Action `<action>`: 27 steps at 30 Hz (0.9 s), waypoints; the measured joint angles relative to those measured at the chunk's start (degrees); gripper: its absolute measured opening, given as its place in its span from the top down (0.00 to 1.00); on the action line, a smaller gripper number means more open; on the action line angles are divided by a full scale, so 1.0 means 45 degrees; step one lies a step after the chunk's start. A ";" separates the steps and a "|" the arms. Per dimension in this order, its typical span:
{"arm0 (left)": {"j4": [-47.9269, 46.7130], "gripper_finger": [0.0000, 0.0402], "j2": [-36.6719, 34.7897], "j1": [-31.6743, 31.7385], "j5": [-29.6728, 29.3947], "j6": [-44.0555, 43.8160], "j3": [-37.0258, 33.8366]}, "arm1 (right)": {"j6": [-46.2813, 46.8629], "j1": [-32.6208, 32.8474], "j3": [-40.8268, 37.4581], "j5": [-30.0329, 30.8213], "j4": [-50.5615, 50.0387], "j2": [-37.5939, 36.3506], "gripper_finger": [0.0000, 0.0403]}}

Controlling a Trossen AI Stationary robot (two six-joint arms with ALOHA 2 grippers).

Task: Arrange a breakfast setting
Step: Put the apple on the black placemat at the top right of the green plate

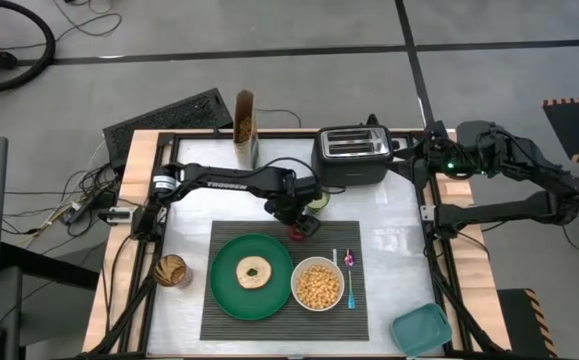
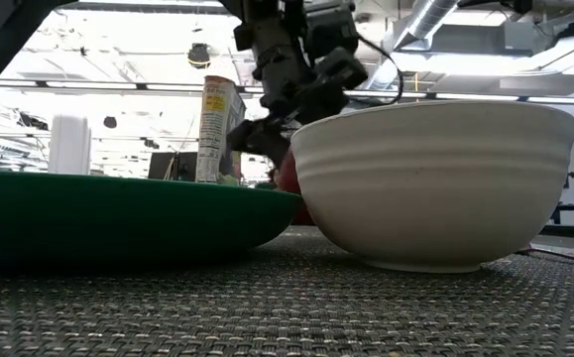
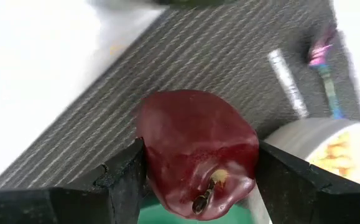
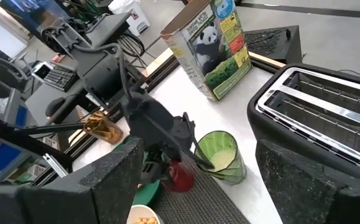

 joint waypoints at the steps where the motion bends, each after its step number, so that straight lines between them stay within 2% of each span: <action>1: 0.0146 0.40 0.0020 -0.0031 0.0030 -0.0081 0.0032 | -0.0002 0.0000 0.0000 -0.0003 -0.0002 0.0000 0.17; 21: -0.0045 0.40 0.0075 0.0010 -0.0076 -0.0003 -0.0004 | -0.0181 0.0000 0.0000 -0.0034 0.0005 0.0000 0.17; 27: 0.0986 0.40 0.0063 0.0162 0.0682 -0.0390 -0.0799 | -0.0204 0.0000 0.0000 -0.0037 0.0005 0.0000 0.17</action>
